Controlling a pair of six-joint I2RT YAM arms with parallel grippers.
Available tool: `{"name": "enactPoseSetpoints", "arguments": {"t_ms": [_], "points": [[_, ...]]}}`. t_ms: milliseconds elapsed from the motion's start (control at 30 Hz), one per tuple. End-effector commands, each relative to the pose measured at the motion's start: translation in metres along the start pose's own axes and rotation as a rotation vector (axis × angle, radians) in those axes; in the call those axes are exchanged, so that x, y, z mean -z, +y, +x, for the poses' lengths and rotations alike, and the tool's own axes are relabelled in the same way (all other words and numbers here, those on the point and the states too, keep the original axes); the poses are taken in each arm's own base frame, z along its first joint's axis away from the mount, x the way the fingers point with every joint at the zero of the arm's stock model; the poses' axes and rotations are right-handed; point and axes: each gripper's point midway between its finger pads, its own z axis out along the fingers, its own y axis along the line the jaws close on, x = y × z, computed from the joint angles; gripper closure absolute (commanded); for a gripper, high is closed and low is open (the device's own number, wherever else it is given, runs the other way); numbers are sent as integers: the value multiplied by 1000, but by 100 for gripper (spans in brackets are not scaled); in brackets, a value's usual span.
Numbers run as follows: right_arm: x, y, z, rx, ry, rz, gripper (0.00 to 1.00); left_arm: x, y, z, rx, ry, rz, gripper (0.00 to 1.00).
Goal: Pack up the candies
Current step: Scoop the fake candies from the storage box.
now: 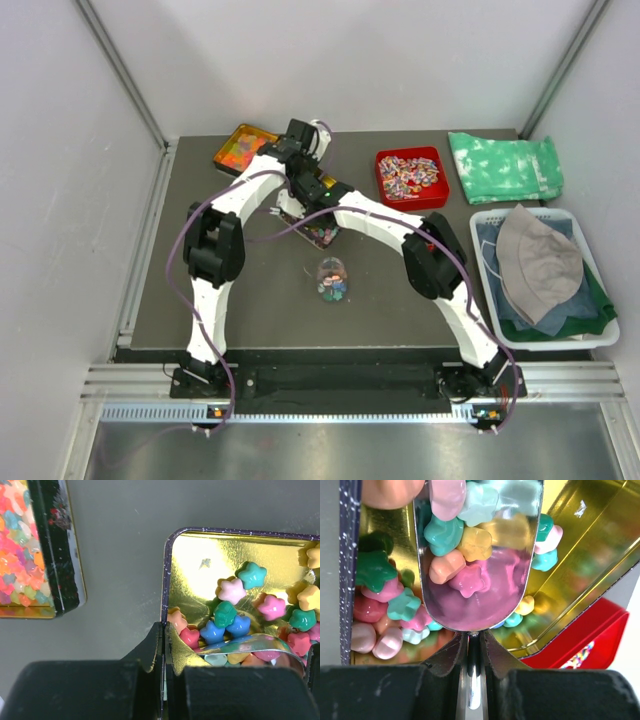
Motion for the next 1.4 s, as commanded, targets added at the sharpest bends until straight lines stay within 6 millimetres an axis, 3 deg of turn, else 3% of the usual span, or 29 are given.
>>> {"name": "enactPoseSetpoints", "arguments": {"t_ms": [0, 333, 567, 633, 767, 1000, 1100, 1133, 1367], "points": [[41, 3, -61, -75, -223, 27, 100, 39, -55, -62, -23, -218, 69, 100], [50, -8, -47, -147, -219, 85, 100, 35, -50, -57, -15, -212, 49, 100], [42, -10, -32, -55, -166, 125, 100, 26, -47, -54, -14, -202, 50, 99], [39, -7, -28, -7, -143, 118, 100, 23, -47, -53, -17, -198, 54, 95], [28, -8, -20, 73, -84, 132, 100, 17, -52, -52, -27, -198, 77, 100], [26, -17, -21, 141, -63, 164, 100, 14, -55, -50, -34, -198, 94, 100], [29, -22, -23, 121, -64, 170, 100, 13, -57, -50, -37, -201, 102, 96], [30, -23, -24, 117, -67, 173, 100, 12, -58, -47, -42, -198, 109, 90], [27, -20, -19, 145, -49, 158, 100, 4, -57, -40, -99, -186, 100, 82]]}}
